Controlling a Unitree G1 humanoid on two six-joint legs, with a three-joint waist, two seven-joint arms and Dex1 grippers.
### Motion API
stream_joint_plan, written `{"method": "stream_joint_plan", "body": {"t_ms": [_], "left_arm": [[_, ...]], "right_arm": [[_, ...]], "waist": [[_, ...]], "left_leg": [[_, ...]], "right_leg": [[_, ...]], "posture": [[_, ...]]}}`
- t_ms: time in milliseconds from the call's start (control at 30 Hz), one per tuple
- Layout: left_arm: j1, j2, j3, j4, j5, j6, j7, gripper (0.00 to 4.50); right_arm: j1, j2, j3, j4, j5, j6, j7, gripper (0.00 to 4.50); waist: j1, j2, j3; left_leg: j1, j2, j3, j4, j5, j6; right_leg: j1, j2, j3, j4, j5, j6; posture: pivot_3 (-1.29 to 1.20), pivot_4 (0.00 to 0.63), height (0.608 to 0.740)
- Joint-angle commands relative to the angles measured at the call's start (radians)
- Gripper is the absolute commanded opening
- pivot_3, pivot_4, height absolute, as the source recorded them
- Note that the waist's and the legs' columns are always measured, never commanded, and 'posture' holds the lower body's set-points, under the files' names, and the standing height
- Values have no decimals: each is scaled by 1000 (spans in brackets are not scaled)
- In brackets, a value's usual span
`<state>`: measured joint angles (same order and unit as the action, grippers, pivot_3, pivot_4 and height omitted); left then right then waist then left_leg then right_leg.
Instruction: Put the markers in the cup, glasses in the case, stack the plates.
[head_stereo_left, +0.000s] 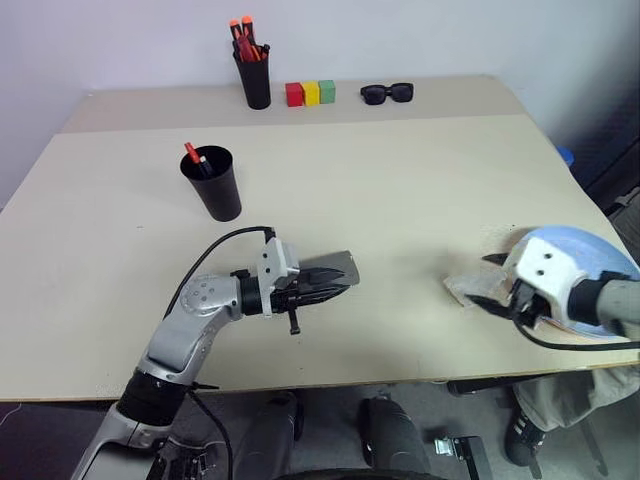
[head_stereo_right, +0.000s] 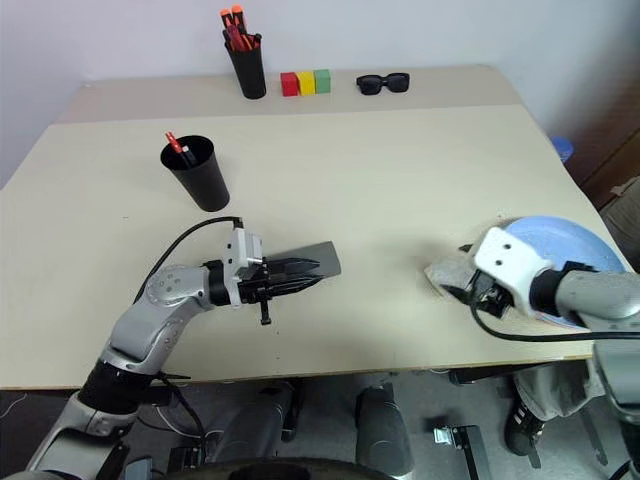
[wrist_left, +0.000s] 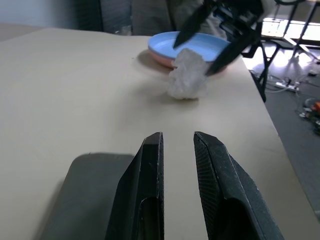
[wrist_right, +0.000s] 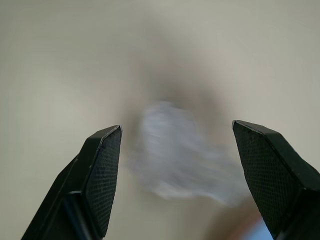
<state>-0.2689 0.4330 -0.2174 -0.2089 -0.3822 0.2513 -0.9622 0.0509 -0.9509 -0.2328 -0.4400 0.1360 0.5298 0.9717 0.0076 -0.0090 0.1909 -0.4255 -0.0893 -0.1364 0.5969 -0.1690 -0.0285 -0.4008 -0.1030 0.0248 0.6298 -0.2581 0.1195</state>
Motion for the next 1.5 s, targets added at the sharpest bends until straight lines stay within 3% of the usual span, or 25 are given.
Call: {"method": "stream_joint_plan", "body": {"t_ms": [33, 133, 300, 333, 633, 800, 900, 1067, 1233, 1333, 1500], "left_arm": [[11, 5, 14, -59, -5, -1, 13, 922], [16, 6, 13, -84, -7, 15, 28, 922], [9, 4, 6, -102, -15, 41, 32, 922], [8, 3, 5, -104, -15, 44, 32, 922], [-41, -18, -24, -74, -13, 59, -8, 922], [-49, -28, -40, -38, 7, 32, -28, 922], [-53, -34, -40, -26, 12, 24, -22, 922], [-34, -29, 7, -27, 12, 14, 21, 922], [24, -7, 147, -41, -16, 36, 128, 922], [129, 39, 307, -72, -31, 25, 191, 922], [264, 92, 480, -118, -8, -6, 275, 922]], "right_arm": [[-11, -9, 51, 50, -61, -58, -45, 3579], [-31, 7, 80, 102, -82, -86, -86, 2723], [-27, -4, 80, 89, -77, -91, -93, 189], [-27, -4, 80, 87, -76, -89, -94, 83], [-108, -72, -169, 83, -36, 2, -132, 83], [-50, -166, -187, 238, -142, -4, -166, 83], [-10, -170, -175, 268, -161, -25, -170, 913], [-75, -132, -118, 256, -149, -80, -205, 3439], [-191, -41, -56, 205, -34, -101, -154, 3439], [-286, 51, 15, 201, 40, -87, -139, 3439], [-402, 161, 88, 322, 85, -148, -111, 3439]], "waist": [[5, 0, 0], [5, 0, 0], [5, 0, 0], [5, 0, 0], [5, 0, 0], [9, 0, 0], [5, 1, 0], [-10, 3, -1], [-21, 2, -1], [-23, 2, -1], [-8, 1, -1]], "left_leg": [[0, 0, 0, 0, 0, 0], [0, 0, 0, 0, 0, 0], [0, 0, 0, 0, 0, 0], [0, 0, 0, 0, 0, 0], [0, 0, 1, 0, 0, 0], [0, 0, 3, 0, 0, 0], [0, 0, 4, 0, 0, 0], [0, 1, 5, 0, 0, 0], [0, 1, 2, -1, 0, 1], [0, 1, 1, 0, 0, 1], [-1, 0, 0, -1, 0, 1]], "right_leg": [[0, 0, 0, 0, 0, 0], [0, 0, 0, 0, 0, 0], [0, 0, 0, 0, 0, 0], [0, 0, 0, 0, 0, 0], [0, 0, 0, 0, 0, 0], [0, 0, -1, -1, 0, 0], [0, 0, -1, -1, 0, 0], [0, 0, 0, 0, 0, 0], [-1, 1, 0, 0, 0, 0], [-1, 0, 0, 0, 0, 1], [-2, 0, 0, 1, 0, 0]], "posture": [[0, 150, 740], [0, 150, 740], [0, 150, 740], [0, 150, 740], [0, 150, 740], [0, 150, 740], [0, 150, 740], [0, 150, 740], [0, 150, 740], [0, 150, 740], [0, 150, 740]]}}
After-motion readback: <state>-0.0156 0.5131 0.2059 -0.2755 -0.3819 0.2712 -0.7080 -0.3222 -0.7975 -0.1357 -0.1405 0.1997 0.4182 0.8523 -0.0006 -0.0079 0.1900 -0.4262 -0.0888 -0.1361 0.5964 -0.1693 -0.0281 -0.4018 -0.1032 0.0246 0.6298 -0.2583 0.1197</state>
